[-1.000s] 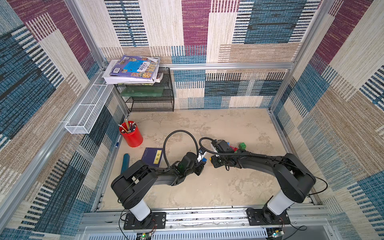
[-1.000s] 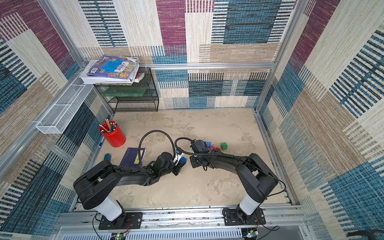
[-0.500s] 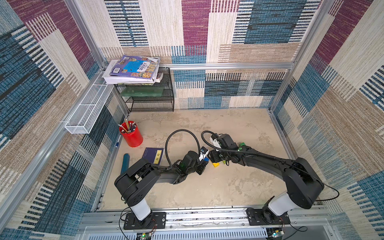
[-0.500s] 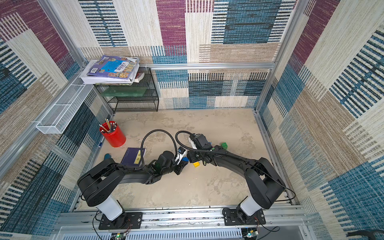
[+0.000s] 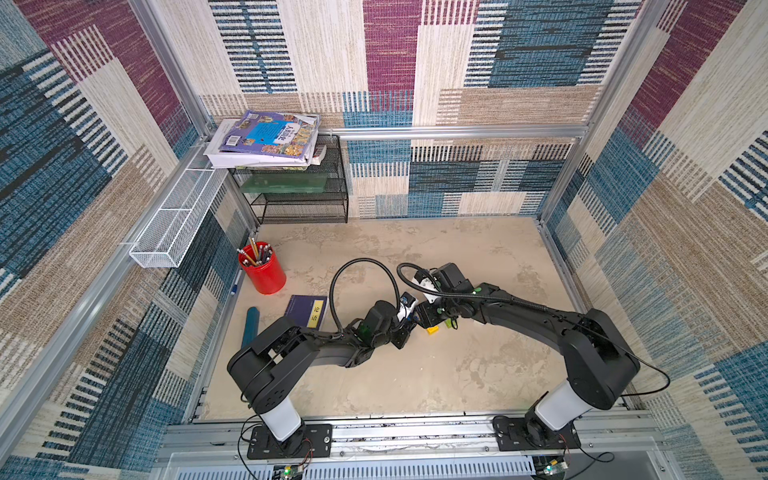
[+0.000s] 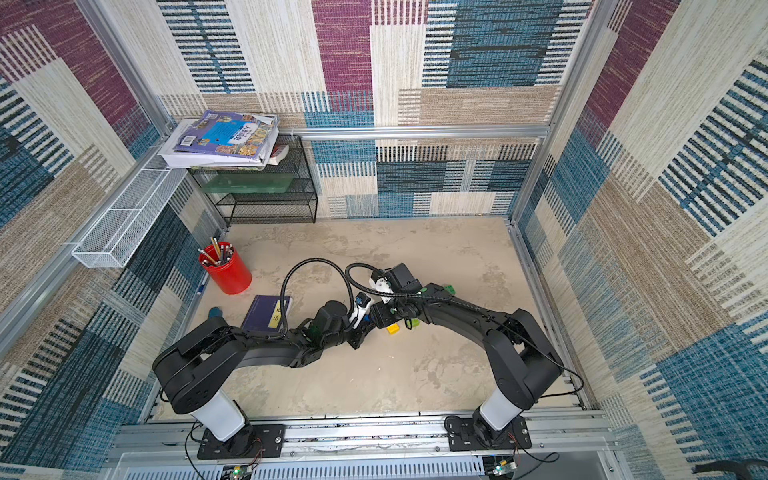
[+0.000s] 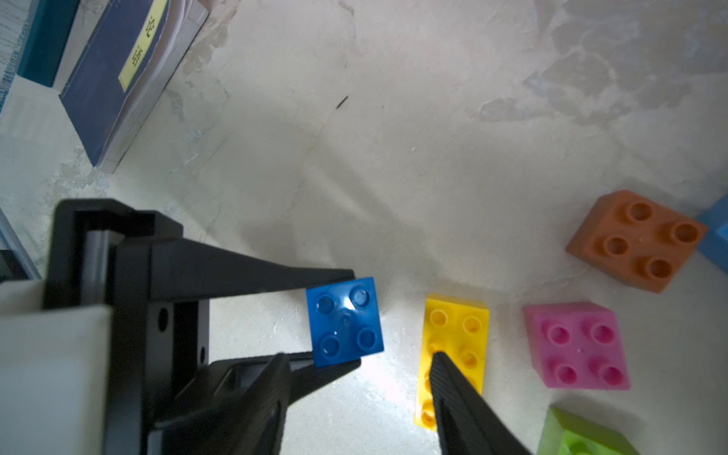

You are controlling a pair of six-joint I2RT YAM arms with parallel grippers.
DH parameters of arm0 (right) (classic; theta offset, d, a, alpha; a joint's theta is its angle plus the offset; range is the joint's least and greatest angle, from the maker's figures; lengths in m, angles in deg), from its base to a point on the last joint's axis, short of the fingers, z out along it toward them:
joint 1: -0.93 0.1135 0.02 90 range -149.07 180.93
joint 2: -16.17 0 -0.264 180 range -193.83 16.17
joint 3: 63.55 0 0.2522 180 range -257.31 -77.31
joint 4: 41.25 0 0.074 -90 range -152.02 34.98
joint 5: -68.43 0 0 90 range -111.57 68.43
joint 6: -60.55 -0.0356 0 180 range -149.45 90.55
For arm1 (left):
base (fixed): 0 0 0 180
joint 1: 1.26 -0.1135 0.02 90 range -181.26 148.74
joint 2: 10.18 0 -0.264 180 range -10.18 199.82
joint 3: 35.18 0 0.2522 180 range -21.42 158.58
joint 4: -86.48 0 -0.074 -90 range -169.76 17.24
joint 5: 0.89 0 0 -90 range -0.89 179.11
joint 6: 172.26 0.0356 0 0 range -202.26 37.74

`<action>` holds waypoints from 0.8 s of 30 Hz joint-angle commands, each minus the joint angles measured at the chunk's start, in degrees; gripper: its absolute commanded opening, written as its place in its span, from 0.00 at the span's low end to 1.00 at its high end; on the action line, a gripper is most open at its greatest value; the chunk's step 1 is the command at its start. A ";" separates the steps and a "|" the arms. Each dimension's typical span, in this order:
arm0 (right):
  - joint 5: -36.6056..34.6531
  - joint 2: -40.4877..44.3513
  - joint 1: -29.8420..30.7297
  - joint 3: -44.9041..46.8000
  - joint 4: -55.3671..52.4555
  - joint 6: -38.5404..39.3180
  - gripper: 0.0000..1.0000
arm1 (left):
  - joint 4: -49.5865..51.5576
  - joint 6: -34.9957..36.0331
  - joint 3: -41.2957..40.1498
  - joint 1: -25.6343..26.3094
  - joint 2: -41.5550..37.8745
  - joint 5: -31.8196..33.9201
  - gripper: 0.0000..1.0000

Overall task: Assemble the letter f with lego
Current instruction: Place the lego brick at the center of the board.

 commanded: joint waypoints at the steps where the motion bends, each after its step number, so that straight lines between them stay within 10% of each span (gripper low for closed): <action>1: 3.08 -0.79 0.09 -1.04 2.01 0.59 0.61 | 0.21 0.97 0.01 0.18 -0.47 -2.95 0.05; 24: 15.73 -0.44 -2.61 -1.62 3.77 0.44 0.57 | 2.37 2.49 -3.36 0.27 -8.21 -5.94 0.07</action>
